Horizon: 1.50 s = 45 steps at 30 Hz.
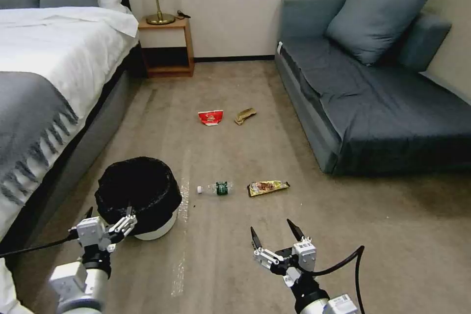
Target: Pick up the trash bin, then pick up the garbage on the floor and place it into the trash bin.
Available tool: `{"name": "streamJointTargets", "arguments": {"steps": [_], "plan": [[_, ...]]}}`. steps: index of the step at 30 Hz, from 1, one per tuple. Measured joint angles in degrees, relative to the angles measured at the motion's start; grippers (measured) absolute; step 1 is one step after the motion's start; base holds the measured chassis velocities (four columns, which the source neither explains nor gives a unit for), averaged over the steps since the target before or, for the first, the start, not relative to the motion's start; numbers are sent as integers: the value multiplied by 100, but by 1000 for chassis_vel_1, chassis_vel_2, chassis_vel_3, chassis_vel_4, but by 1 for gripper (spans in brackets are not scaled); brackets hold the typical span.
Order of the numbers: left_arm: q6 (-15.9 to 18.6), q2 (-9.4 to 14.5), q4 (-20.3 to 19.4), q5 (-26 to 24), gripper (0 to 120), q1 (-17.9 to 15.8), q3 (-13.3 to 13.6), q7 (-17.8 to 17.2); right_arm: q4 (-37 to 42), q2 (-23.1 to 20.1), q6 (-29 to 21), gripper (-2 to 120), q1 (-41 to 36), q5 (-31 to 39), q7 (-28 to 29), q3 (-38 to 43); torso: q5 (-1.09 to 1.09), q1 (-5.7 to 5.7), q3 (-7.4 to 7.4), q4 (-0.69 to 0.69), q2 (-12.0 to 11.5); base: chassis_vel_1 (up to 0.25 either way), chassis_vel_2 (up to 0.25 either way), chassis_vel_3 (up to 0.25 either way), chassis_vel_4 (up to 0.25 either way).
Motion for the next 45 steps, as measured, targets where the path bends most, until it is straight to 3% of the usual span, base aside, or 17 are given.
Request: {"name": "streamJointTargets", "arguments": {"steps": [3,5,9,10,13,14,16,22,27,36,45], "plan": [[136,171,200,-767,94,-139,-448,-37,53,0,7,100,49,5,23,55,-1,0,0,1,0,0,0,0,0],[151,203,230,-973,94,-172,-556,-49,61,5,36,100,82,-8,18,98,-1,0,0,0,0,0,0,0,0],[667,292,265,-2357,93,-450,-1181,-254,313,-3,-189,100,262,-13,-43,266,1,0,0,1,0,0,0,0,0],[667,292,265,-2357,93,-450,-1181,-254,313,-3,-189,100,262,-13,-43,266,1,0,0,1,0,0,0,0,0],[1121,397,502,-2998,91,-788,-1425,-433,453,-35,-457,100,389,-6,-51,314,0,0,0,1,0,0,0,0,0],[1121,397,502,-2998,91,-788,-1425,-433,453,-35,-457,100,389,-6,-51,314,0,0,0,1,0,0,0,0,0],[1458,471,652,-3303,91,-976,-1473,-502,478,-51,-570,100,449,-8,-58,326,0,0,0,1,0,0,0,0,0],[2270,686,1103,-4107,88,-1688,-1275,-755,455,-80,-790,100,583,-14,-62,365,0,0,0,0,-1,0,0,0,0],[2713,800,1413,-4228,77,-2171,-953,-956,389,-73,-829,100,580,-40,-70,418,0,0,1,0,-1,0,0,0,0],[3006,873,2064,-3995,73,-2689,-443,-1382,351,-3,-904,100,578,-54,-84,550,0,0,1,0,-1,0,0,0,0],[3138,820,2470,-4009,72,-3111,-185,-1641,350,5,-968,100,587,-10,-115,668,0,1,0,0,-1,0,0,0,0]]}}
